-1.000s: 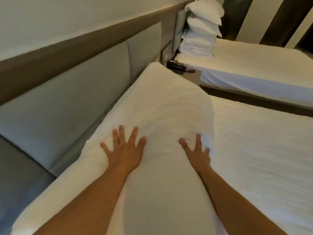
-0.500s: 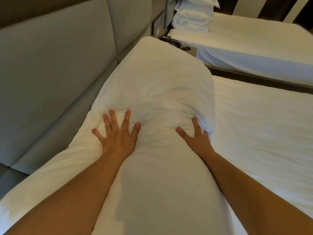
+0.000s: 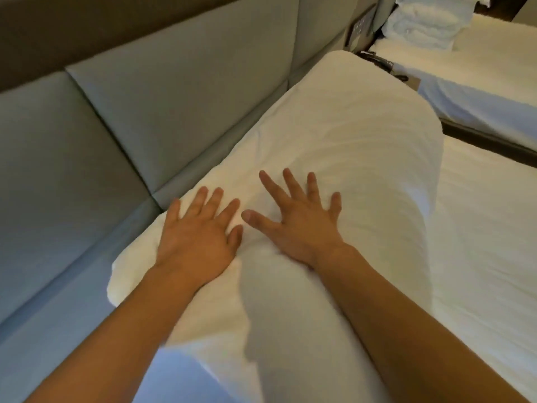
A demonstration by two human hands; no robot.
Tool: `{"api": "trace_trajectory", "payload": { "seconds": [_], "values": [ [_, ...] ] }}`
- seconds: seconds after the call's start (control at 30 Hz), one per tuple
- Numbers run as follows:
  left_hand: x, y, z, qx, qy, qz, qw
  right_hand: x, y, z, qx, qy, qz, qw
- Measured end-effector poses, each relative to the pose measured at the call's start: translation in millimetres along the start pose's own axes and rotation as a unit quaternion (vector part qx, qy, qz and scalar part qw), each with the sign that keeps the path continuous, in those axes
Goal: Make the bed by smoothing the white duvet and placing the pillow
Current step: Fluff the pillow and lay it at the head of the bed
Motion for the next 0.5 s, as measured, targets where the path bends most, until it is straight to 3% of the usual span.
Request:
{"api": "trace_trajectory", "payload": {
  "seconds": [0.13, 0.27, 0.37, 0.5],
  "values": [
    [-16, -29, -100, 0.118, 0.041, -0.077, 0.989, -37, 6, -4, 0.037, -0.034, -0.050, 0.997],
    [-66, -24, -193, 0.193, 0.096, -0.244, 0.946, -34, 6, 1, 0.023, -0.042, -0.080, 0.996],
    [-128, -8, -259, 0.254, 0.059, -0.270, 0.927, -31, -12, -18, 0.048, -0.078, -0.066, 0.994],
    [-179, 13, -323, 0.401, 0.074, -0.295, 0.864, -48, -39, -75, 0.121, -0.092, -0.052, 0.987]
  ]
}}
Point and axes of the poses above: each hand's wrist, its own z-axis towards the middle knuckle, its own x-axis out of the back of the hand, y = z × x, the point moved 2 cm from there along z, towards the middle knuckle, and after that the axes turned 12 degrees about -x, right-handed, at the moved point
